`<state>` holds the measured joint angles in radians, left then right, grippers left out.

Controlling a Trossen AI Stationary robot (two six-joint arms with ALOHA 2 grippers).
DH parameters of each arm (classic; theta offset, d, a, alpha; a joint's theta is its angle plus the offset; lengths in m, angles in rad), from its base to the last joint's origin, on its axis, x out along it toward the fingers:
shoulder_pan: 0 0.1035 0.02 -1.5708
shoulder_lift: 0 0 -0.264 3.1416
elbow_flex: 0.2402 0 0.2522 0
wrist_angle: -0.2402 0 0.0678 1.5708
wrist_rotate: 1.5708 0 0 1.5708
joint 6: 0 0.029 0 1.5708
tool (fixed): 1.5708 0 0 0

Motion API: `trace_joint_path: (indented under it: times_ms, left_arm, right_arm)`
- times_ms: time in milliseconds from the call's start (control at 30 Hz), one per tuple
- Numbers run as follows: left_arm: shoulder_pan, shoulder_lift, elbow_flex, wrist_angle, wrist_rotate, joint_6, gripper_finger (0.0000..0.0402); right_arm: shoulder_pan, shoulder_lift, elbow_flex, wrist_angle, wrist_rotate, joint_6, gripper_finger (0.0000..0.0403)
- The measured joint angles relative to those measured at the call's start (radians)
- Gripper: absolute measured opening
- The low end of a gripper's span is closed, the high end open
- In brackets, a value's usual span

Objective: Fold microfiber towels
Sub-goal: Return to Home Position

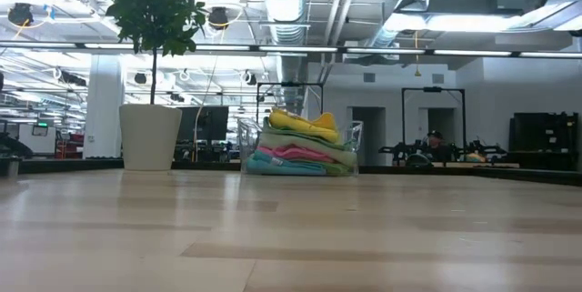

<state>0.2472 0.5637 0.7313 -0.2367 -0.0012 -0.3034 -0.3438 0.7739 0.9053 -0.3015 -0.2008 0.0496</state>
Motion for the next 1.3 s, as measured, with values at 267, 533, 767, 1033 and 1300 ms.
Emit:
trace_joint_path:
  times_ms: [267,533,767,1033,1300]
  left_arm:
    - [-0.030,-0.339,-0.485,0.284,0.038,-0.067,0.0265]
    - [-0.030,-0.563,-0.669,0.307,0.024,-0.138,0.0265]
    - [-0.030,-0.553,-0.671,0.298,0.046,-0.126,0.0265]
    - [-0.030,-0.553,-0.671,0.237,0.042,-0.153,0.0265]
    - [-0.030,-0.549,-0.664,0.106,0.036,-0.150,0.0265]
  right_arm:
    - [0.087,-0.245,-0.419,0.339,0.030,0.108,0.0255]
    - [0.107,-0.320,-0.694,0.555,0.156,0.158,0.0255]
    - [0.107,-0.316,-0.819,0.675,0.175,0.189,0.0255]
    - [0.107,-0.309,-0.831,0.474,0.175,0.491,0.0255]
    - [0.107,-0.310,-0.831,0.328,0.175,0.508,0.0255]
